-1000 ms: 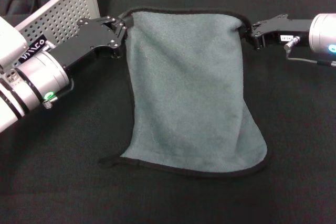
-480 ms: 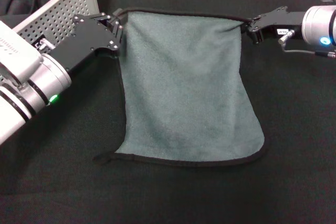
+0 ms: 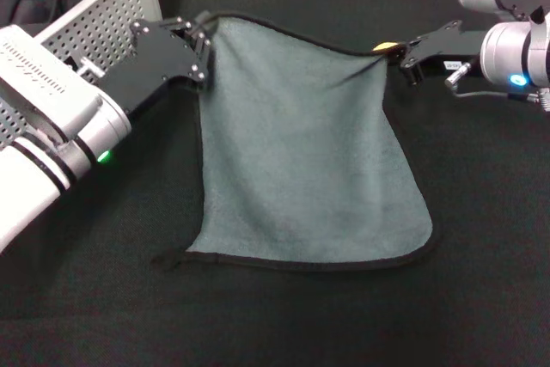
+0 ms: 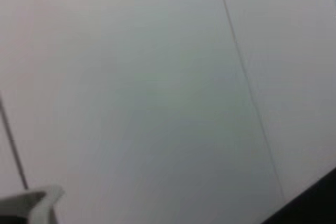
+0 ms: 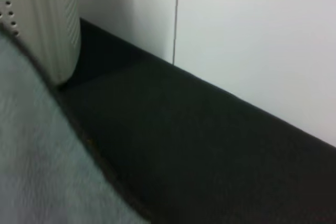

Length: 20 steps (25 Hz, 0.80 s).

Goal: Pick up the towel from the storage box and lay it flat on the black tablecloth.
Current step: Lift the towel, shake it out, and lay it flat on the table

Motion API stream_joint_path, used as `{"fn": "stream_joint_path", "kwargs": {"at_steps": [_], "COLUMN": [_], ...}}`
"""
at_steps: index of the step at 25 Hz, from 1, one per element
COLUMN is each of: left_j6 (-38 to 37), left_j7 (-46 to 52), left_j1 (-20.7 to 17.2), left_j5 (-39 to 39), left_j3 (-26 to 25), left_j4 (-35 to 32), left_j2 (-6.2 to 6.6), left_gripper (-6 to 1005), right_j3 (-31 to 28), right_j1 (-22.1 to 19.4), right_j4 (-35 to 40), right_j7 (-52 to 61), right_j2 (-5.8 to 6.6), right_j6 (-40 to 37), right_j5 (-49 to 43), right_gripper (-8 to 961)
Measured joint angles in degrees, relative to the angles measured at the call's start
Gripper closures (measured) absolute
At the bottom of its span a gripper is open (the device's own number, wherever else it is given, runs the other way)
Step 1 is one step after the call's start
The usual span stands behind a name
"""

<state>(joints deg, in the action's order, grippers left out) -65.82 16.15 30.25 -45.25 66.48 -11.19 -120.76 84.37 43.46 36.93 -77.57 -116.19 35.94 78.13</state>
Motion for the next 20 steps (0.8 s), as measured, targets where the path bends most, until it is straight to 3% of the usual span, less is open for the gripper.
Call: {"fn": "stream_joint_path", "kwargs": {"at_steps": [20], "left_j6": [7.82], "left_j7": [-1.88], "left_j1": [6.78], "left_j5": [2.71], "left_j3": [0.06], "left_j4": [3.42], "left_j2": [0.0], "left_gripper": [987], "right_j3": [1.78], "right_j1": [2.92], "right_j4": [-4.32], "right_j7": [-0.47], "right_j2": [0.01], "right_j6": [-2.92], "right_j5": [-0.02], "right_gripper": [940]}}
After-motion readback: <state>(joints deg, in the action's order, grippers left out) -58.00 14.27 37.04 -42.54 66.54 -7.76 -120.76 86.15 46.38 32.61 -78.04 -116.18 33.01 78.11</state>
